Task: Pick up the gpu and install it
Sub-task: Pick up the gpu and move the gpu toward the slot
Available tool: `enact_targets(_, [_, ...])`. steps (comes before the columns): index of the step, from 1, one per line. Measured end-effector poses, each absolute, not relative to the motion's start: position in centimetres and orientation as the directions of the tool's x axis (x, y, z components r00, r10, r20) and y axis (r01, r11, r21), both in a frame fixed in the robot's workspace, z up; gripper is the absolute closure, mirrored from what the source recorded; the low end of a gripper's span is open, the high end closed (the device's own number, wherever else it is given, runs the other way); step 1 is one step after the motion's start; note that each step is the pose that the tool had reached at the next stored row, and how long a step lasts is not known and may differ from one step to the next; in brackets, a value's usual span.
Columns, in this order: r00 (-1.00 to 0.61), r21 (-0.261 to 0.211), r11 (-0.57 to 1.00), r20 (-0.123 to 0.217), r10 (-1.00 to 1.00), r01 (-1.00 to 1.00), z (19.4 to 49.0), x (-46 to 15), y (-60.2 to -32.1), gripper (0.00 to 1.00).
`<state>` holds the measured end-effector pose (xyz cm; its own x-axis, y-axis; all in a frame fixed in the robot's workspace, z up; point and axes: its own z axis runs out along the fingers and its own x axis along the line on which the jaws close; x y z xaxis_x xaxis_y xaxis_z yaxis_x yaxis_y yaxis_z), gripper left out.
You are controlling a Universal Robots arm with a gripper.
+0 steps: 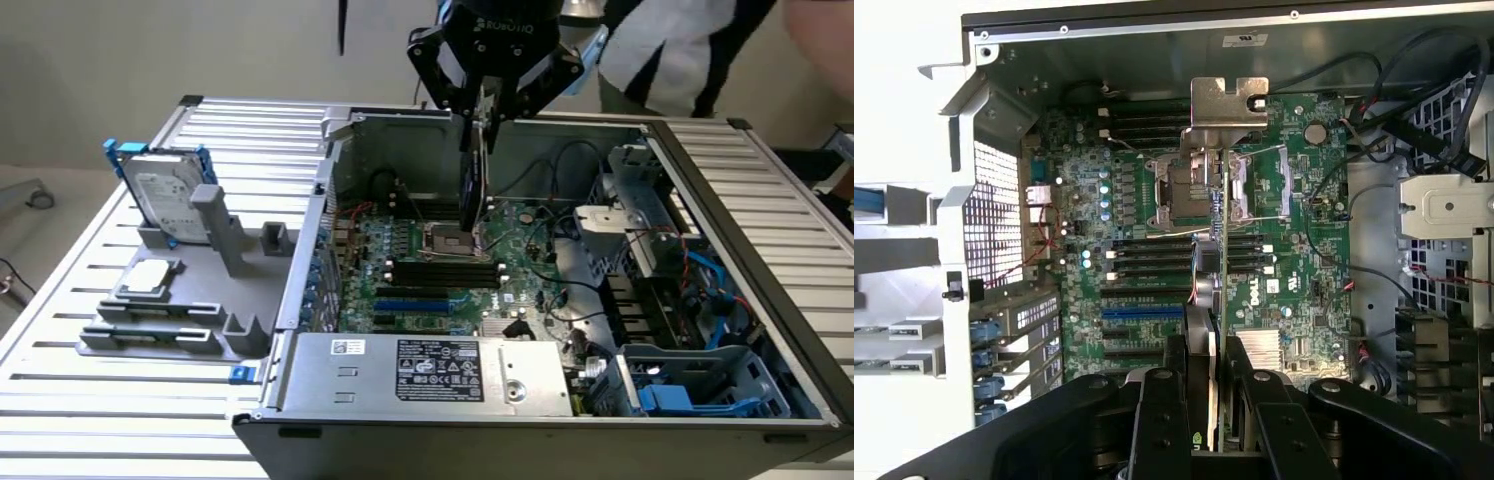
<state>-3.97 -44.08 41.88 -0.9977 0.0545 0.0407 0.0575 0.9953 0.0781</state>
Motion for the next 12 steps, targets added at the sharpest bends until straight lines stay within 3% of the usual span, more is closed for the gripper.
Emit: enact_targets(12, [-0.998,0.078,0.995,0.041,0.054,0.058,41.89,-3.97,-44.08,0.73])
